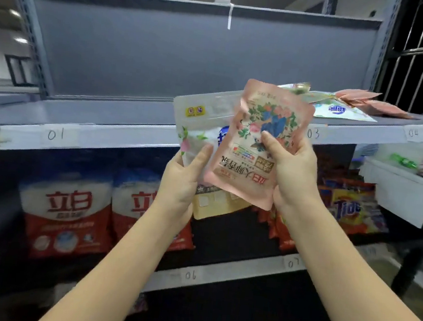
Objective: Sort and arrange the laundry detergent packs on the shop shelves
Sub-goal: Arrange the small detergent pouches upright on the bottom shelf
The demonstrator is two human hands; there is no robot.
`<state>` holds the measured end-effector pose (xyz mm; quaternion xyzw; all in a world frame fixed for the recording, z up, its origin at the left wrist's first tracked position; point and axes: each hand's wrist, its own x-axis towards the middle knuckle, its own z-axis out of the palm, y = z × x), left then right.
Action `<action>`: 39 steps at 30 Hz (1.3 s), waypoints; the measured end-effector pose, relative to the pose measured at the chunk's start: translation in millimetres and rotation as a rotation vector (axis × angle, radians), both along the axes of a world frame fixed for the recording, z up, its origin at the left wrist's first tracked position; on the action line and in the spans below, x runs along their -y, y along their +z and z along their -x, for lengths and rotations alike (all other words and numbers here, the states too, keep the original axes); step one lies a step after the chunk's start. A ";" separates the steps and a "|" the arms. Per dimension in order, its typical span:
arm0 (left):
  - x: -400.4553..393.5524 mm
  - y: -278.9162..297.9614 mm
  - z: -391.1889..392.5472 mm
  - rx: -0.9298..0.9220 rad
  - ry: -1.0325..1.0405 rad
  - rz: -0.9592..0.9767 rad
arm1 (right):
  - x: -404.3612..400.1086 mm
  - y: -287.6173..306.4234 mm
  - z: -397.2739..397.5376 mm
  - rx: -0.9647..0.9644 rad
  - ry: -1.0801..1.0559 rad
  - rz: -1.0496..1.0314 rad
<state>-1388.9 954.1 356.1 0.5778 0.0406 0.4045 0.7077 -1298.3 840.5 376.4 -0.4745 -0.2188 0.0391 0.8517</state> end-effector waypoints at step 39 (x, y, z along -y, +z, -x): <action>31.3 -335.0 16.7 -0.946 -0.249 0.278 | 92.7 -339.2 4.7 0.088 0.539 1.451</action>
